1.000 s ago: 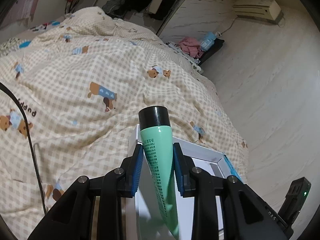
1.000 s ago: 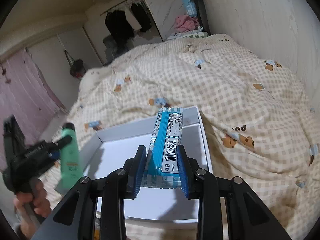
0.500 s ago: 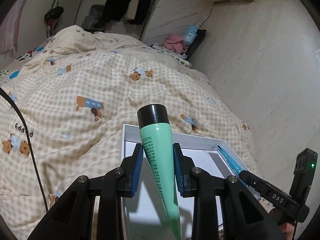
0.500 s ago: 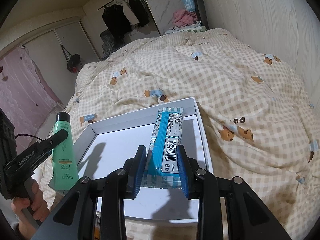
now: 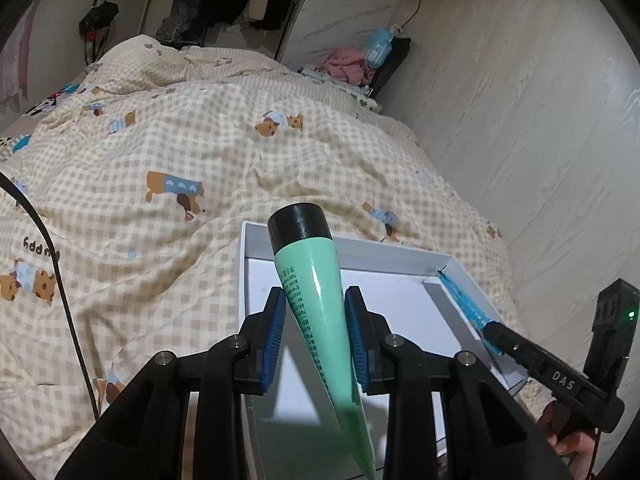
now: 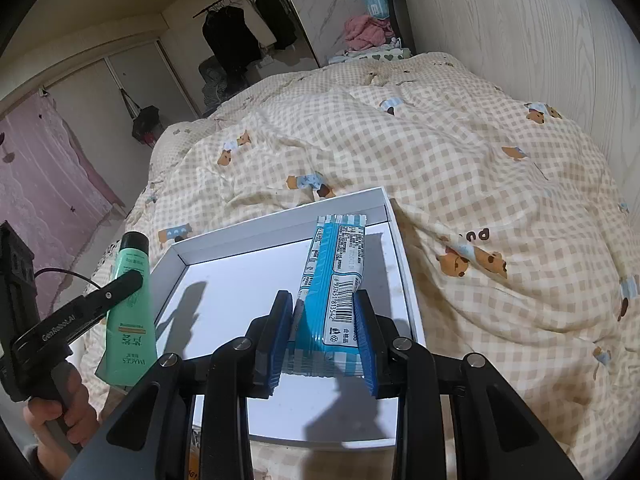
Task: Organize objects
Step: 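Lower the green tube into the box with the left tool while the right tool places the blue bar, then open both tools and withdraw them from the white box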
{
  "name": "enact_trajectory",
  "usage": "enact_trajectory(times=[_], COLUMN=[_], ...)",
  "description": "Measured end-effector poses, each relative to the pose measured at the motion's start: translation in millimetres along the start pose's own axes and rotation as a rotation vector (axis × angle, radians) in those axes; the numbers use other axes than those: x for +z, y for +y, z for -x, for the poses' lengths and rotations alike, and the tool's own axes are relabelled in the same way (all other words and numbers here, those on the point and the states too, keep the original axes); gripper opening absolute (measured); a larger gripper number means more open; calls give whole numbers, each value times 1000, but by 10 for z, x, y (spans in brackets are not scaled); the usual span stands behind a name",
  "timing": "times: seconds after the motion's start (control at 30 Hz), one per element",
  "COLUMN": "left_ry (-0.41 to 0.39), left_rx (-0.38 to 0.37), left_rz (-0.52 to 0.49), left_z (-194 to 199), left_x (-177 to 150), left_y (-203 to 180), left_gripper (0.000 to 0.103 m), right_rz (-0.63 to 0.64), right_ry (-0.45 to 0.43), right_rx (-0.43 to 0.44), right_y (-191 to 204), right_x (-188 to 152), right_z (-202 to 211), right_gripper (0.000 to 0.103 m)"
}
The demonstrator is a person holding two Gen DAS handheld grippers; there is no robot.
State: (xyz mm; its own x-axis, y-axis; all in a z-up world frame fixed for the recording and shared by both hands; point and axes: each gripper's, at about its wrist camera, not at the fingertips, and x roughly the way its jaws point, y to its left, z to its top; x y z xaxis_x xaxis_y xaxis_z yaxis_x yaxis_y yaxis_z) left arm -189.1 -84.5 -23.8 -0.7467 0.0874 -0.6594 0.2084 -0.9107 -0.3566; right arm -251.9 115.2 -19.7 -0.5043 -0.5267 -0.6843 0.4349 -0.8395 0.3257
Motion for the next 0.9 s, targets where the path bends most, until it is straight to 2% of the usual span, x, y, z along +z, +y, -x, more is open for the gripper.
enact_trajectory(times=[0.17,0.3,0.33,0.4,0.43,0.47,0.5,0.7,0.9], left_ry=[59,17,6,-19,-24,-29,-36,-62,-135], left_rx=[49,72,71,63,62,60,55,66,47], left_rz=[-41,-75,-78,-82,-81,-78,-76,-105,-173], left_z=[-98,-13,12,82,99,125,158,337,769], left_x=[-35,-30,-21,0,14,27,36,95,119], left_y=[-50,-118,-129,-145,-149,-152,-153,-216,-351], left_gripper=[43,71,74,76,78,78,78,78,78], right_rz=[4,38,50,72,81,88,92,123,140], right_ry=[0,-13,-13,-12,-17,-30,-41,-121,-185], right_rx=[-2,-8,-12,-25,-31,-30,-28,-11,59], right_y=[5,47,64,108,131,137,153,237,346], right_x=[3,17,24,33,34,45,42,116,240], right_z=[3,20,18,17,29,58,84,324,700], right_gripper=[33,33,33,34,37,46,49,49,49])
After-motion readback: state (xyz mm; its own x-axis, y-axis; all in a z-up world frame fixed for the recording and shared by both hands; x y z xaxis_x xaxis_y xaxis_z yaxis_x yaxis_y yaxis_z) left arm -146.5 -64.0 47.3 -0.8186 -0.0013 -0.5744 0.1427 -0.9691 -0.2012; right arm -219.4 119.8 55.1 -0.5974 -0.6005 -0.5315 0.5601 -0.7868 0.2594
